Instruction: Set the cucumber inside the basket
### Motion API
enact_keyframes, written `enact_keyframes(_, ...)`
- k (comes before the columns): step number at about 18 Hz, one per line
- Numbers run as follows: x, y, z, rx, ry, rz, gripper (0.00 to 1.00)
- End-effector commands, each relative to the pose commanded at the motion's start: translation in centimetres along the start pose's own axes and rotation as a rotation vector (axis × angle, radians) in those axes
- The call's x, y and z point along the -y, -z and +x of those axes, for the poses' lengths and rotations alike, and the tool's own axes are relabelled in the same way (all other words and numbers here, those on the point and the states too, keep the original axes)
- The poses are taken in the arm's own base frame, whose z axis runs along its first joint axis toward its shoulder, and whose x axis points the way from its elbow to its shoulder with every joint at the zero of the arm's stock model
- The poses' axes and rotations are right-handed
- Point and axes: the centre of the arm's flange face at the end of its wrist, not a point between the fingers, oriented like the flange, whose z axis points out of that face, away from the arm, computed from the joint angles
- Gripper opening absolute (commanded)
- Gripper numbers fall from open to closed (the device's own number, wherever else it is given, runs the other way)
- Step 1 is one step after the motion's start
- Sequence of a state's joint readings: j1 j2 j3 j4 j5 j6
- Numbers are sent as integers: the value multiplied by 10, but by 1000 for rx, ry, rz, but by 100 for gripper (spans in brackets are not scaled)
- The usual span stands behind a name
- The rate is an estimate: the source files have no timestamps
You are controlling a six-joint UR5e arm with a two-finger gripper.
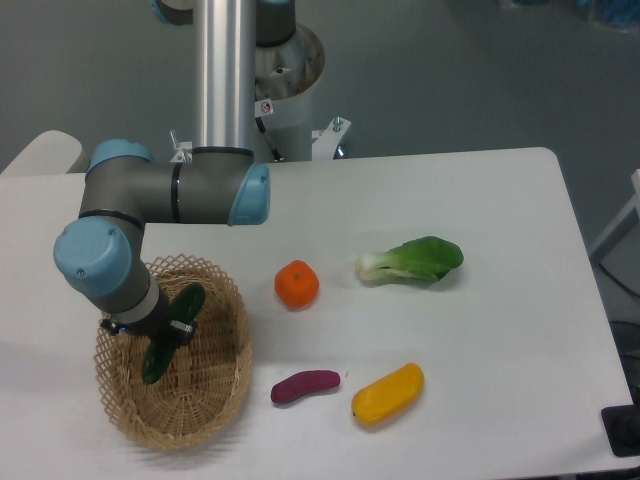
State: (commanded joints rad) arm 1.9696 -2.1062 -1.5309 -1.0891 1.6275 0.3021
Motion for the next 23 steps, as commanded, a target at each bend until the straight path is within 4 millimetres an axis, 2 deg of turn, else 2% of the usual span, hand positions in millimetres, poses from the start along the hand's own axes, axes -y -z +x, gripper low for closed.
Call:
enact_keyframes(1,1,1,0,1,0,3,82)
enact_keyframes(2,1,4,-2,2,0,7,98)
enact_keyframes(4,3,9,-4,5,-1,16,100)
enact_keyframes(7,9,34,-15,26,10,60,100)
enact_keyframes(10,14,72,-65,131,25,85,100)
enact_keyframes(12,6,88,-99,158,-5,100,100)
enact_keyframes(14,-4,103,-126,171,-107,112,100)
enact_keyframes(17,-27,124,-175,202,-220,117,100)
enact_keyframes(20,-47,137,-230,207,-290,129,100)
enact_keyframes(22,-66,139,-267,202,-371,129,100)
enact_keyframes(23,-77,146,-281,208,-413,137,100)
